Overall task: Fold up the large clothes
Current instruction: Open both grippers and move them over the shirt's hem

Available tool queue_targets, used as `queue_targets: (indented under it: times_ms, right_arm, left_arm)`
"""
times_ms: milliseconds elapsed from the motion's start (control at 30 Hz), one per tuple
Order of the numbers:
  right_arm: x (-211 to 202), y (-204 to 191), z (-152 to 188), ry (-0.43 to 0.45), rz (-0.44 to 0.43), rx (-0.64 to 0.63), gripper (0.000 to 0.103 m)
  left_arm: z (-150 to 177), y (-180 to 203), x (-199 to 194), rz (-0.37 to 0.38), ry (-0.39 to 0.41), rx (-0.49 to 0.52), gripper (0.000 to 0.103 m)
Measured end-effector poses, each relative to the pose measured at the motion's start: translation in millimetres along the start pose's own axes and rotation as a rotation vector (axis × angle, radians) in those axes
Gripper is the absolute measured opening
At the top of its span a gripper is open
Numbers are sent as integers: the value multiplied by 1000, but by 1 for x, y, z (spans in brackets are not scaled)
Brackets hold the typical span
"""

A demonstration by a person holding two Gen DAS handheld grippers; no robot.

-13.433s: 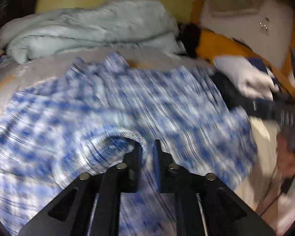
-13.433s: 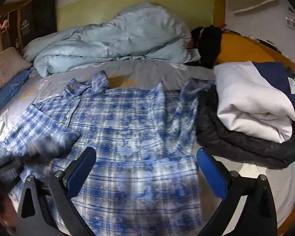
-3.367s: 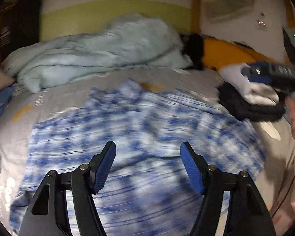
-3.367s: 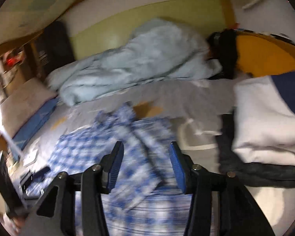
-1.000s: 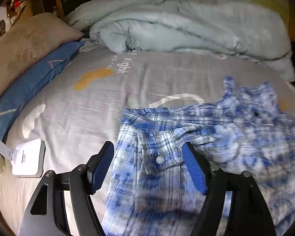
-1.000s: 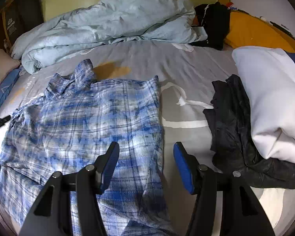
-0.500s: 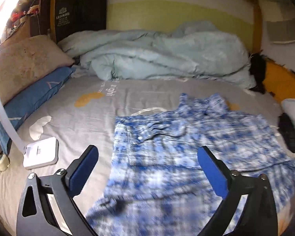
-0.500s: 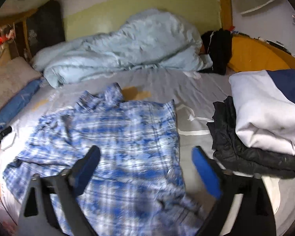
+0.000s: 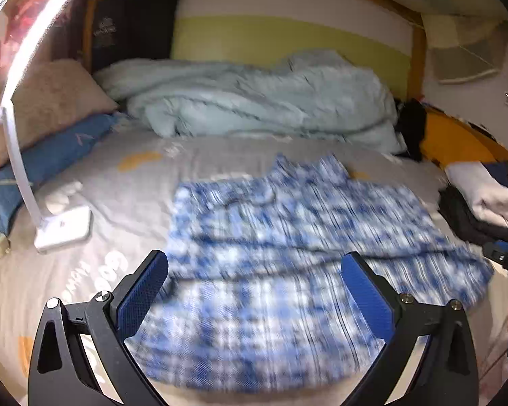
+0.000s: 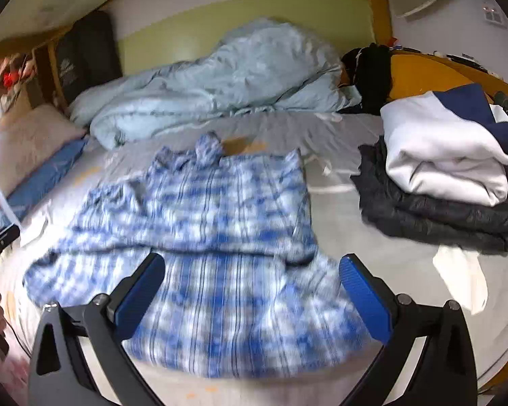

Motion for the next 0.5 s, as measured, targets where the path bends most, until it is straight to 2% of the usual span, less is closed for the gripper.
queue_targets:
  times_ms: [267, 500]
  right_arm:
    - [-5, -11, 21, -9, -15, -41, 103]
    - [-3, -10, 26, -23, -8, -34, 103]
  left_arm:
    - [19, 26, -5, 26, -17, 61, 102]
    - [31, 31, -3, 37, -46, 52, 102]
Point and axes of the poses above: each gripper's, at about its wrist camera, not at the fingertips, and x roughly the way its jaws point, y to its right, z to its underside, the point moved 5 cm from there along x, roughly the way its jaws point, and after that the axes turned 14 degrees about x, right-handed, at the moved point
